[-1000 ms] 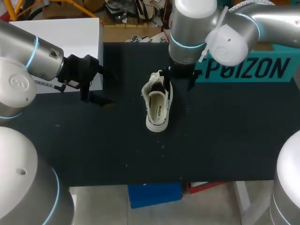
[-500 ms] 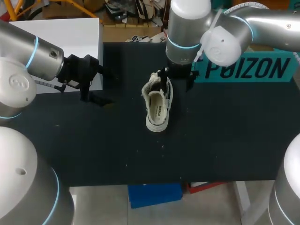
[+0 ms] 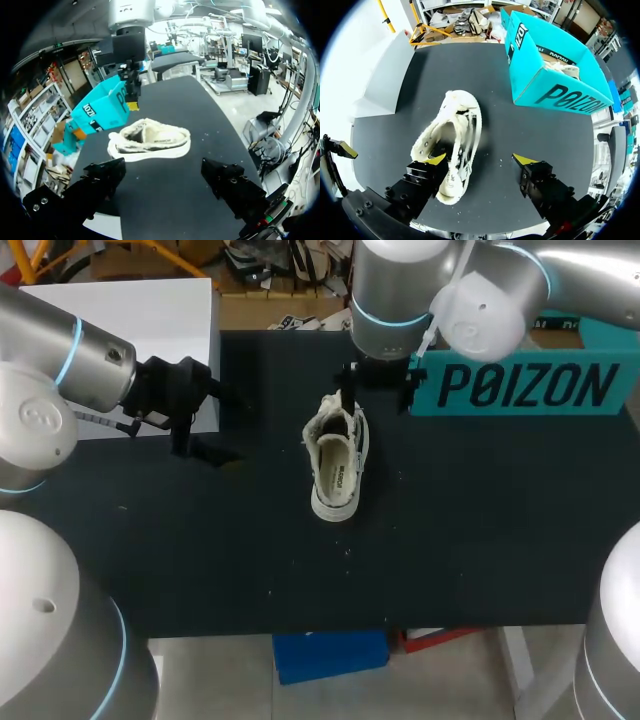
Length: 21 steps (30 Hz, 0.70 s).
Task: Take the shoe out of the shoebox, open the shoe tongue, remove and reinsert the insole, then place the shoe into the shoebox
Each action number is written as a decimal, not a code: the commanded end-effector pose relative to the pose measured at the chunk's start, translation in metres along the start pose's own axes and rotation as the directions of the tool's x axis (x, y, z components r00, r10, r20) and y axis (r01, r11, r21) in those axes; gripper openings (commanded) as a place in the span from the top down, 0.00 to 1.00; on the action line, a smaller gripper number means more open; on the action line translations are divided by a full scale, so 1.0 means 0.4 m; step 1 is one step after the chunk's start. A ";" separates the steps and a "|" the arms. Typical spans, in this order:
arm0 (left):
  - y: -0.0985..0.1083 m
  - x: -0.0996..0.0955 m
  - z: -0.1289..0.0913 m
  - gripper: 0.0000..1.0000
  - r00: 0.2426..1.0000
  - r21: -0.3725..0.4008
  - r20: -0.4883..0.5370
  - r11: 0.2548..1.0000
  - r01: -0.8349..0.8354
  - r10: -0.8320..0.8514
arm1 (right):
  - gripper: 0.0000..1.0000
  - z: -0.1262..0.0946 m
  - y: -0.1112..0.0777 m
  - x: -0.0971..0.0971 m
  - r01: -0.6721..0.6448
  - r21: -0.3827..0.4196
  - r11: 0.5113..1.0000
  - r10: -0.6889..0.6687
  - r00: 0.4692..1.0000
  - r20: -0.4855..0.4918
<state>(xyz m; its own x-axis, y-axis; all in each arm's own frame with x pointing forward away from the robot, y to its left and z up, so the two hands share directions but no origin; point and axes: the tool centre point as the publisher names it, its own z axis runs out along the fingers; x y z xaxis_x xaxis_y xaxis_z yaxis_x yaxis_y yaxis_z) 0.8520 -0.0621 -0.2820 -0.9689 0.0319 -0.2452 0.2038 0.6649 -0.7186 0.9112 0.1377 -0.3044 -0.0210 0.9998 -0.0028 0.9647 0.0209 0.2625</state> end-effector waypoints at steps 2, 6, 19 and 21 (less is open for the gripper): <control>-0.001 0.001 -0.001 0.00 1.000 -0.005 0.000 1.000 0.000 0.000 | 0.22 -0.008 -0.014 0.016 0.006 -0.001 1.000 -0.006 1.000 0.000; -0.001 0.001 -0.001 0.00 1.000 -0.005 0.000 1.000 0.000 0.000 | 0.23 0.009 -0.028 0.032 0.008 0.020 1.000 -0.008 1.000 -0.012; -0.001 0.001 -0.001 0.00 1.000 -0.005 0.000 1.000 0.000 0.000 | 0.31 0.075 -0.056 0.054 0.009 0.076 0.997 -0.006 0.999 -0.032; -0.001 0.001 -0.001 0.00 1.000 -0.005 0.000 1.000 0.000 0.000 | 0.36 0.088 -0.056 0.050 0.011 0.080 0.997 -0.009 0.999 -0.031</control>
<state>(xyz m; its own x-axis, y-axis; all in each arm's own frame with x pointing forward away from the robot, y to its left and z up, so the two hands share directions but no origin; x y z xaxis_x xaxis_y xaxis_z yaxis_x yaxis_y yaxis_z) 0.8520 -0.0622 -0.2820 -0.9689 0.0320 -0.2453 0.2039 0.6649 -0.7186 0.8930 0.1556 -0.3362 -0.0356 0.9992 0.0202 0.9810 0.0311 0.1916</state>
